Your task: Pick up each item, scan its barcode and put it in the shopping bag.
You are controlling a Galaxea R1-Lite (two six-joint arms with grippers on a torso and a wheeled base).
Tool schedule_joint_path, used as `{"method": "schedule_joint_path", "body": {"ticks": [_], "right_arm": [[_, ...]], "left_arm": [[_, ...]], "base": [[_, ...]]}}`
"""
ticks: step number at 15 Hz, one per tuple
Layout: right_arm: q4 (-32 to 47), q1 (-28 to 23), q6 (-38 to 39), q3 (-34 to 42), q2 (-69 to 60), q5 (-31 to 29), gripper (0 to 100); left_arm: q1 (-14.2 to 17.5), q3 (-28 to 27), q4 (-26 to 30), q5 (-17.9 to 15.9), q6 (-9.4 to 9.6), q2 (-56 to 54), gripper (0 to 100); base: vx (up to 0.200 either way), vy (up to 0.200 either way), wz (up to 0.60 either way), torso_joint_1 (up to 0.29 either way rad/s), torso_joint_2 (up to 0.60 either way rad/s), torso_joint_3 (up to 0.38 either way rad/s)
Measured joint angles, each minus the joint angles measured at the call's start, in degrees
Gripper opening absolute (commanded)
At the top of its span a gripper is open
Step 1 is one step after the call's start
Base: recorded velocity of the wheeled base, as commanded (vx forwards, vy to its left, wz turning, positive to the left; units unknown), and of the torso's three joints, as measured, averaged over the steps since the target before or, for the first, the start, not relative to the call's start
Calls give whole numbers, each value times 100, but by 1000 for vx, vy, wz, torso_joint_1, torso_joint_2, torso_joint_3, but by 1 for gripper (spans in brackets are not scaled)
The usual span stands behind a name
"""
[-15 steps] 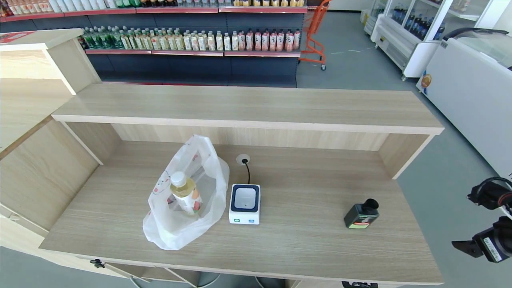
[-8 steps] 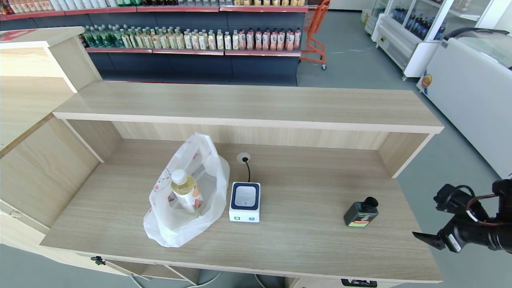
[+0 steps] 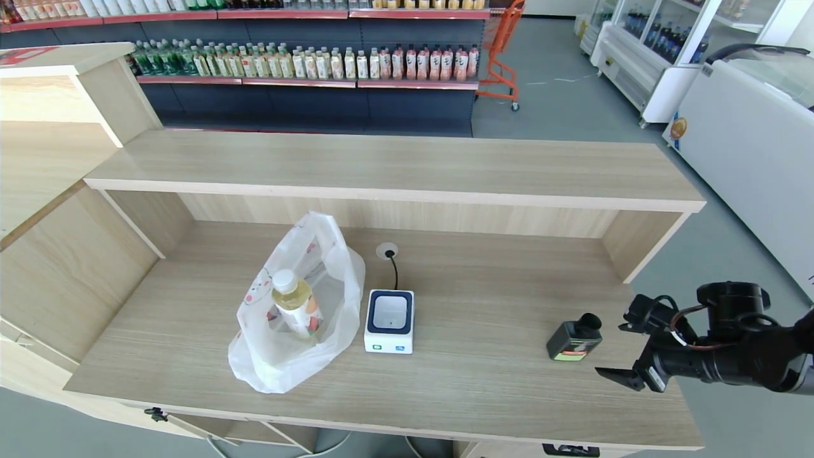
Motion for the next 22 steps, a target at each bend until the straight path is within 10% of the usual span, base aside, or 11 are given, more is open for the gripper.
{"method": "schedule_joint_path", "body": {"ticks": [15, 16, 22], "right_arm": [[-35, 916, 39, -1279, 948, 0, 100], [-35, 923, 33, -1309, 973, 0, 0], [-21, 912, 22, -1274, 1020, -13, 0]], "left_arm": [[0, 0, 0, -1, 0, 0, 100], [0, 0, 0, 0, 0, 0, 100], [0, 0, 0, -1, 0, 0, 100]], "base": [[0, 0, 0, 0, 0, 0], [0, 0, 0, 0, 0, 0], [0, 0, 0, 0, 0, 0]]}}
